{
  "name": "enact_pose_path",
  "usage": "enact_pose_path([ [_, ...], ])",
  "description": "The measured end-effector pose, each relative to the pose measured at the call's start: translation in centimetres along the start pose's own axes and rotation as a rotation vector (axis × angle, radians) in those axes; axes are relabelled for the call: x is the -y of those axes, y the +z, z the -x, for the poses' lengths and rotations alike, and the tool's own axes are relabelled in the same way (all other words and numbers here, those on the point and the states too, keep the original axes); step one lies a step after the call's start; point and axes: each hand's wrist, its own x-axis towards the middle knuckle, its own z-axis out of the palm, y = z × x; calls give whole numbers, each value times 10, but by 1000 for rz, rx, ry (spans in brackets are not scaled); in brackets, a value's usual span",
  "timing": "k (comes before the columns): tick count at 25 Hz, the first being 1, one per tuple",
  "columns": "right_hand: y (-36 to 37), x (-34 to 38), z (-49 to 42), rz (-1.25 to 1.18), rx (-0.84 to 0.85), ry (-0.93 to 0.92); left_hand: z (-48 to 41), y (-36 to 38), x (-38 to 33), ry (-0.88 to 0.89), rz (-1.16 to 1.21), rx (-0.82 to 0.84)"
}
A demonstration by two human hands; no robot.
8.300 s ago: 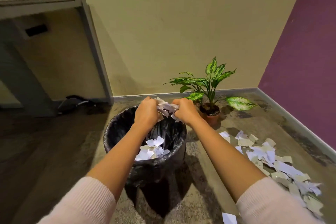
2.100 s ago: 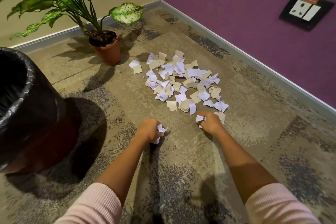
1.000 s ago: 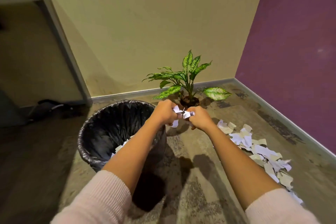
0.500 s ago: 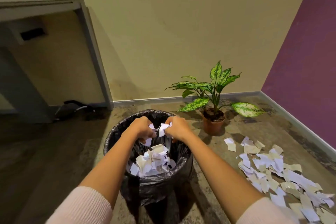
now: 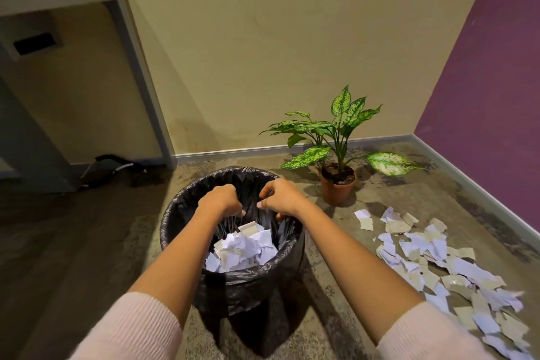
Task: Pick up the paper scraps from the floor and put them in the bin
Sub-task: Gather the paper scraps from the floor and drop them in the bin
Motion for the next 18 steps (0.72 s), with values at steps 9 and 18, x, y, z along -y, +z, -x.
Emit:
enact_pose_path([
  [9,-70,-42,51,-80,-234,28,43,-2,-78,77,-10,-278],
  [18,-105,-188,138,-24,-276,315,85,100,-210,457,79,-287],
])
